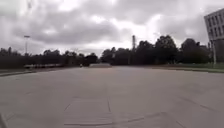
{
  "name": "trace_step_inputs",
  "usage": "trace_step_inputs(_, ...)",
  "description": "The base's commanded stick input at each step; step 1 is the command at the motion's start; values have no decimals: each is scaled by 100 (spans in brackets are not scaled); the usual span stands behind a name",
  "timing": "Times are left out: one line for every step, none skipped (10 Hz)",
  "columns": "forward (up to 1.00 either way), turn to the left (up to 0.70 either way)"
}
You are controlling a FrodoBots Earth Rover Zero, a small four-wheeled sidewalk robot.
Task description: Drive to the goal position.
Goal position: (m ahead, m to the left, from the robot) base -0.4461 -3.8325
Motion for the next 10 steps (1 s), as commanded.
trace_step_inputs(100,0)
trace_step_inputs(100,0)
trace_step_inputs(100,0)
trace_step_inputs(100,0)
trace_step_inputs(100,0)
trace_step_inputs(100,0)
trace_step_inputs(100,0)
trace_step_inputs(100,0)
trace_step_inputs(100,0)
trace_step_inputs(100,0)
